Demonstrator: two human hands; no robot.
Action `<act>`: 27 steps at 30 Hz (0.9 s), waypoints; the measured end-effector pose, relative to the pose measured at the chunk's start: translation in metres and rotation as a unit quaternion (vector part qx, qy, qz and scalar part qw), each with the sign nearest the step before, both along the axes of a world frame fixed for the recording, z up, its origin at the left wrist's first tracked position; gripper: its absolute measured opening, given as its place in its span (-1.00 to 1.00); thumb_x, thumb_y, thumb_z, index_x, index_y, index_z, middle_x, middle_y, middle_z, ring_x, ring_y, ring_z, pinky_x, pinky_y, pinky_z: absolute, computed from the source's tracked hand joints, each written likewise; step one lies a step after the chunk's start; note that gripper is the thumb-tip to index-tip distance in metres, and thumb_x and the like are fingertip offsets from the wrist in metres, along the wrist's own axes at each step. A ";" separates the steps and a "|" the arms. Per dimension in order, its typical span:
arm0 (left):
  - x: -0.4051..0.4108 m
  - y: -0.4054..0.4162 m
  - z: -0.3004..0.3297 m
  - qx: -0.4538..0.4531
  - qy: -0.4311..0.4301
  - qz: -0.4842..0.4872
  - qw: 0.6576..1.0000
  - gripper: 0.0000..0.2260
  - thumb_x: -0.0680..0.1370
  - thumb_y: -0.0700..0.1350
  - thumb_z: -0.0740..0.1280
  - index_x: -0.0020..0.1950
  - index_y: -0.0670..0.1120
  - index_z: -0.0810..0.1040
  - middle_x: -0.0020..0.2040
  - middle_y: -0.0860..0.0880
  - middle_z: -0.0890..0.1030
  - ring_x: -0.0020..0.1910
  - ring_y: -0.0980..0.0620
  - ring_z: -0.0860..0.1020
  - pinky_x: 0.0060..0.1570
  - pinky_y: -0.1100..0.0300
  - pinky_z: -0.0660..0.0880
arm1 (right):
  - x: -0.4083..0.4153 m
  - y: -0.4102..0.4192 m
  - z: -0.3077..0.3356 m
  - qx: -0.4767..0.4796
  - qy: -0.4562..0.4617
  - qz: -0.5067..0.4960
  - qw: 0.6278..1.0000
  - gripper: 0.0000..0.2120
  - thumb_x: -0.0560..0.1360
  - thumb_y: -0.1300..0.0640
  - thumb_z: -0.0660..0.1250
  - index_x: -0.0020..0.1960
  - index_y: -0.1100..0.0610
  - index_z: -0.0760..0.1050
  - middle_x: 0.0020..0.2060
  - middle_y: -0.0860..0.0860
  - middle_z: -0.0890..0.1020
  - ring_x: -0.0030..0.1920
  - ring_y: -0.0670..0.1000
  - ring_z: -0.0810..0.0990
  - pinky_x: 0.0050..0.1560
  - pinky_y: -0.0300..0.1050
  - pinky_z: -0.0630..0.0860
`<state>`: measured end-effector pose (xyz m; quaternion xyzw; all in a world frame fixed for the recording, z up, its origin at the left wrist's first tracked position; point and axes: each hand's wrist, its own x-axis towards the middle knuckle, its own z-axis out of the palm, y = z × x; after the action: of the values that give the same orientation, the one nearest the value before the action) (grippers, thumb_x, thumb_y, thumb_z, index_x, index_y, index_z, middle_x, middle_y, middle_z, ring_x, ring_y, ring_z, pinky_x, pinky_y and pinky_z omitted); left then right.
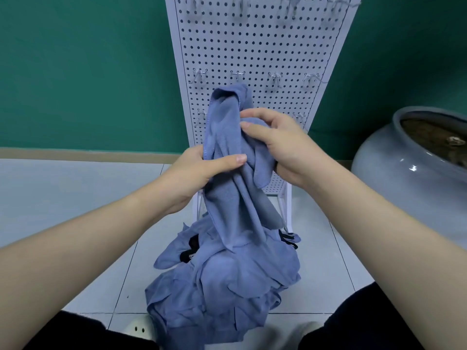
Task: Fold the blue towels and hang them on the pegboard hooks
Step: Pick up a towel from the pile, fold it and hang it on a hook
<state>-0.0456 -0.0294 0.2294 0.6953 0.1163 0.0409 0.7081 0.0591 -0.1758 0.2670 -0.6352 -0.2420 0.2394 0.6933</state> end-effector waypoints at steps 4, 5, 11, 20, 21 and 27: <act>0.002 0.003 0.001 0.007 -0.015 0.034 0.999 -0.71 0.52 -0.17 0.51 0.24 -0.13 0.65 0.13 -0.07 0.74 0.16 -0.05 0.69 0.25 0.01 0.57 | -0.002 0.004 -0.005 -0.026 -0.022 0.029 0.999 -0.81 0.61 0.36 0.34 0.11 0.12 0.58 0.14 0.20 0.68 0.05 0.09 0.70 0.17 0.05 0.65; 0.002 0.006 0.001 0.019 -0.011 0.037 0.999 -0.74 0.52 -0.21 0.50 0.21 -0.12 0.66 0.11 -0.06 0.74 0.14 -0.04 0.70 0.21 0.03 0.58 | 0.000 0.004 -0.006 -0.035 -0.037 0.024 0.998 -0.80 0.61 0.38 0.34 0.10 0.11 0.58 0.11 0.17 0.69 0.04 0.07 0.70 0.16 0.02 0.66; 0.002 0.029 0.001 0.076 0.011 0.098 0.992 -0.81 0.48 -0.23 0.43 0.05 -0.27 0.61 -0.02 -0.14 0.72 -0.05 -0.03 0.63 0.08 0.03 0.52 | 0.031 -0.005 -0.003 -0.056 -0.059 -0.075 0.994 -0.76 0.60 0.36 0.33 0.07 0.04 0.62 0.13 0.15 0.68 0.00 0.01 0.64 0.13 -0.02 0.61; -0.004 0.046 0.006 0.106 0.035 0.079 0.991 -0.71 0.62 -0.33 0.20 0.20 -0.11 0.64 0.15 -0.18 0.70 0.03 0.00 0.64 0.11 0.07 0.54 | 0.072 -0.025 -0.027 -0.207 -0.200 -0.130 0.949 -0.75 0.58 0.30 0.31 0.12 0.01 0.62 0.01 -0.02 0.69 0.00 -0.01 0.63 0.04 -0.15 0.59; -0.005 0.045 0.006 0.097 0.030 0.074 0.992 -0.72 0.64 -0.33 0.19 0.19 -0.11 0.64 0.14 -0.17 0.71 0.03 0.00 0.65 0.11 0.08 0.54 | 0.072 -0.024 -0.031 -0.234 -0.230 -0.126 0.936 -0.74 0.57 0.30 0.30 0.14 0.01 0.61 0.02 -0.03 0.68 0.01 -0.02 0.62 0.00 -0.26 0.55; -0.002 0.044 0.014 0.020 0.000 0.092 0.996 -0.78 0.66 -0.32 0.20 0.20 -0.18 0.59 0.11 -0.16 0.71 0.09 -0.03 0.67 0.17 0.06 0.55 | 0.073 -0.016 -0.052 -0.358 -0.311 -0.091 0.876 -0.75 0.56 0.18 0.38 0.22 0.00 0.54 -0.04 -0.04 0.61 -0.14 -0.05 0.58 -0.04 -0.13 0.53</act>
<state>-0.0471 0.0147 0.2436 0.6957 0.1791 0.1087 0.6871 0.1319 -0.1922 0.2152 -0.9008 -0.2839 0.0352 0.3266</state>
